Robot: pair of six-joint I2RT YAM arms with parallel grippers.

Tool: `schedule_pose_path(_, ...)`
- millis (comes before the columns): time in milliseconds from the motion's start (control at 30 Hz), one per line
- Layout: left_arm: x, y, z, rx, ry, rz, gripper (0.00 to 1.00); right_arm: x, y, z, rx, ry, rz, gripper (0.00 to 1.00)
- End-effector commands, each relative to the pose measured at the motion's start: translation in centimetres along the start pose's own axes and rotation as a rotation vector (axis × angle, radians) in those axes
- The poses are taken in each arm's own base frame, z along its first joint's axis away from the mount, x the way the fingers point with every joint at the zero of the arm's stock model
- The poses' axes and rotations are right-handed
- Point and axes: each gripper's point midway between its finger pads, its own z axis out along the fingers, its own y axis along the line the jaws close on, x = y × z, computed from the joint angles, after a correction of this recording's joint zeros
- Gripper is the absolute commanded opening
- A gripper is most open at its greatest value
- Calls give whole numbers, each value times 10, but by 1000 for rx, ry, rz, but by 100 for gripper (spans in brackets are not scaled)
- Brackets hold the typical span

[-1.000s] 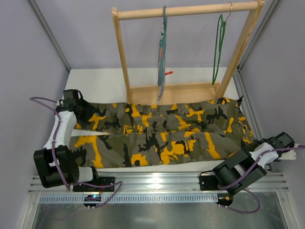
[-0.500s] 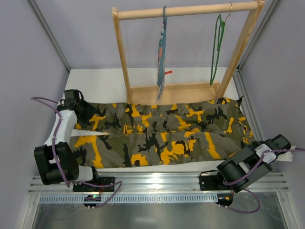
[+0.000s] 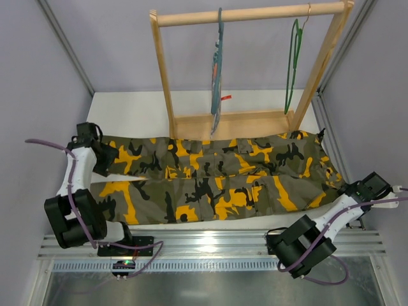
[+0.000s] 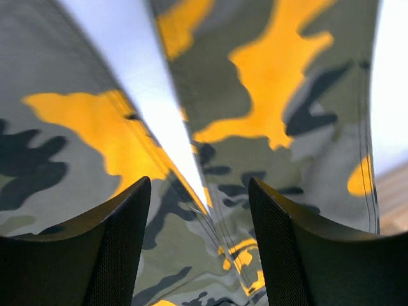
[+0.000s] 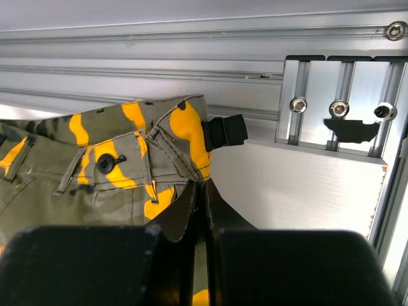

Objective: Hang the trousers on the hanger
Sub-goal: Fold the trousers

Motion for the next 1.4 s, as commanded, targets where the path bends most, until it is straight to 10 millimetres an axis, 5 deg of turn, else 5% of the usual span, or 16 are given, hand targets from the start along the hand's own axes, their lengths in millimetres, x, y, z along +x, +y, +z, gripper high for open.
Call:
schedule_pose_path(0, -22, 39, -9, -124, -70, -139, 64, -11, 21, -16, -74, -23, -37, 4)
schedule_pose_path(133, -23, 89, -2, -209, -64, -289, 66, -6, 33, -15, -107, 10, -57, 4)
schedule_pose_path(167, -21, 115, 5, -250, -43, -371, 66, -5, 33, -13, -104, 25, -54, 4)
schedule_pose_path(367, -22, 150, 24, -319, -14, -450, 59, -1, 43, -13, -137, 55, -62, 4)
schedule_pose_path(600, -21, 146, 61, -328, 65, -455, 34, 0, 44, -10, -145, 48, -76, 4)
schedule_pose_path(833, -21, 143, 89, -407, 100, -329, 31, -4, 45, -16, -160, 19, -73, 4)
schedule_pose_path(1000, -19, 113, 109, -362, 143, -254, 31, -7, 50, -22, -175, 12, -69, 4)
schedule_pose_path(1200, -48, 86, 96, -368, 69, -137, 32, -5, 47, -21, -162, 20, -81, 4)
schedule_pose_path(1367, -70, 83, 50, -338, -61, -148, 46, -3, 47, -22, -175, 21, -80, 4)
